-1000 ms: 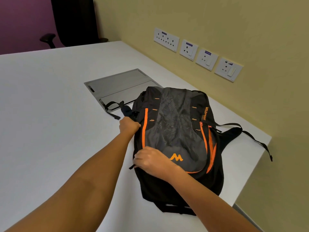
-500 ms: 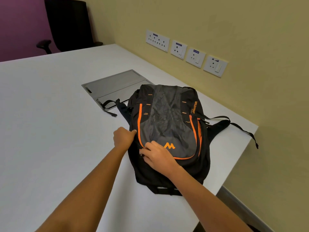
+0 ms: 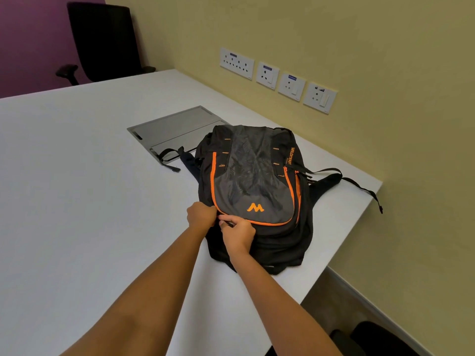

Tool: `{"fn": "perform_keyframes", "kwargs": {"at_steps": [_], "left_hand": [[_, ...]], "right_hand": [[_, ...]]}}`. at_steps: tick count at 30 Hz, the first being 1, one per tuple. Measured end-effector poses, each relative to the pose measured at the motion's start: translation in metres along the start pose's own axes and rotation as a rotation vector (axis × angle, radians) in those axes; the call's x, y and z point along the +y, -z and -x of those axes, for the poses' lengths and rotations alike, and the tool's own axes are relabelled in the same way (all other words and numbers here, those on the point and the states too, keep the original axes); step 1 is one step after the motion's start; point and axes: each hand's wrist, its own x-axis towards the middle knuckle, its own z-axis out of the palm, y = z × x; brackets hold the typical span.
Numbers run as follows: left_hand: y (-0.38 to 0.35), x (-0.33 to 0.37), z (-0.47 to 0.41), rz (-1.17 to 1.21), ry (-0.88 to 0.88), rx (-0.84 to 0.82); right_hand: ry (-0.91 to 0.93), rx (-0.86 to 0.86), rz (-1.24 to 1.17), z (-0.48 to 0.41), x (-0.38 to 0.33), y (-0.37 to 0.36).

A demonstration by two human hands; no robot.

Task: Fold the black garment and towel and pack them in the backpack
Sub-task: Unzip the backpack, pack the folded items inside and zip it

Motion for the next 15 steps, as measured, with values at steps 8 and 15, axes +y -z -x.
{"fn": "perform_keyframes", "kwargs": {"at_steps": [8,15], "left_hand": [[0.009,0.000,0.000,0.008,-0.026,0.047],[0.009,0.008,0.010,0.031,-0.022,0.062]], "right_hand": [[0.176,0.106,0.066,0.017,0.032,0.046],[0.202,0.150,0.072,0.009,0.032,0.075]]}}
